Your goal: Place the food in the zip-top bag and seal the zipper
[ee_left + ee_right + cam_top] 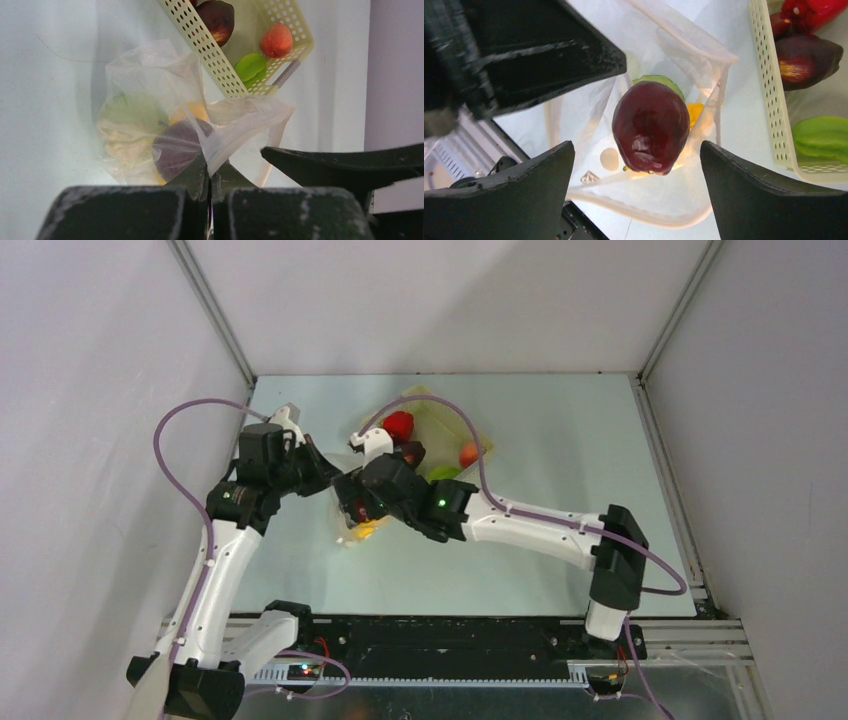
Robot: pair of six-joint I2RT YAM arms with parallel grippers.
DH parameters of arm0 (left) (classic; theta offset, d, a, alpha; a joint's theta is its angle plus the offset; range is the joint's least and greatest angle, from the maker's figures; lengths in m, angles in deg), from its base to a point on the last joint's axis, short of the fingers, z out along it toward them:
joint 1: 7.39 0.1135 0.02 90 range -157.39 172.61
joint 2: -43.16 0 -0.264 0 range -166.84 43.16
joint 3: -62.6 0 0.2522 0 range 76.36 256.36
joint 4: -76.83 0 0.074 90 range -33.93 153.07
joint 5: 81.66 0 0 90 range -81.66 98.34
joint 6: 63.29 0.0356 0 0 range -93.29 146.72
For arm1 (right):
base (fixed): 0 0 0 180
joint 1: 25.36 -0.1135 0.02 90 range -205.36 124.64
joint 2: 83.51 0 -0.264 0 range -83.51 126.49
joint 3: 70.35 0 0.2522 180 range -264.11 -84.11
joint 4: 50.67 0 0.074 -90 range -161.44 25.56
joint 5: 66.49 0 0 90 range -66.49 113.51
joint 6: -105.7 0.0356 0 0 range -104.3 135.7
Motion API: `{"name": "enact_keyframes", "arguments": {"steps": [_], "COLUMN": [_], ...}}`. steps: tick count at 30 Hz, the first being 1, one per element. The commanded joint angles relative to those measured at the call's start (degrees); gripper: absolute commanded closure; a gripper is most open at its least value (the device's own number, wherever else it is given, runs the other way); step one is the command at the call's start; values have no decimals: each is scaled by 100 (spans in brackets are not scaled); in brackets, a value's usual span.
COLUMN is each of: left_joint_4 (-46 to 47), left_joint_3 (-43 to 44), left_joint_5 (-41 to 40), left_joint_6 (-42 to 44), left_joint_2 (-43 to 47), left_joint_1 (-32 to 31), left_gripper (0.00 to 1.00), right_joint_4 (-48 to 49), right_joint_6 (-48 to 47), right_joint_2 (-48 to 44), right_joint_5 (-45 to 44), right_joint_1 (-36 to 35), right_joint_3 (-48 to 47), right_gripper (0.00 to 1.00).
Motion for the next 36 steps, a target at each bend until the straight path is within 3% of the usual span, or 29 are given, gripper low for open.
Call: {"name": "enact_keyframes", "arguments": {"steps": [1, 4, 10, 16, 20, 30, 36], "left_joint_4": [155, 109, -285, -1201, -1514, -1204, -1067], "left_joint_3": [50, 68, 277, 724, 845, 665, 582], "left_joint_5": [33, -120, -527, -2188, -2798, -2284, -1982], "left_joint_6": [-15, -8, 59, 348, 420, 520, 543], "left_joint_2": [115, 119, -19, -397, -606, -460, -376], "left_joint_1": [15, 17, 19, 20, 19, 16, 20], "left_gripper": [100, 100, 100, 100, 100, 100, 100], "right_joint_4": [1027, 1384, 1188, 756, 793, -242, -77], "right_joint_6": [-427, -504, -86, 665, 1031, 1200, 1590], "right_joint_2": [-861, -1154, -1580, -1418, -1018, 1062, 1745], "right_joint_5": [318, 469, 493, 872, 1004, 743, 715], "right_joint_1": [-40, -2, 428, 1339, 1914, 2536, 2856], "right_joint_3": [485, 886, 1161, 1206, 1116, -845, -1212], "right_gripper": [1, 1, 0, 1, 1, 0, 1]}}
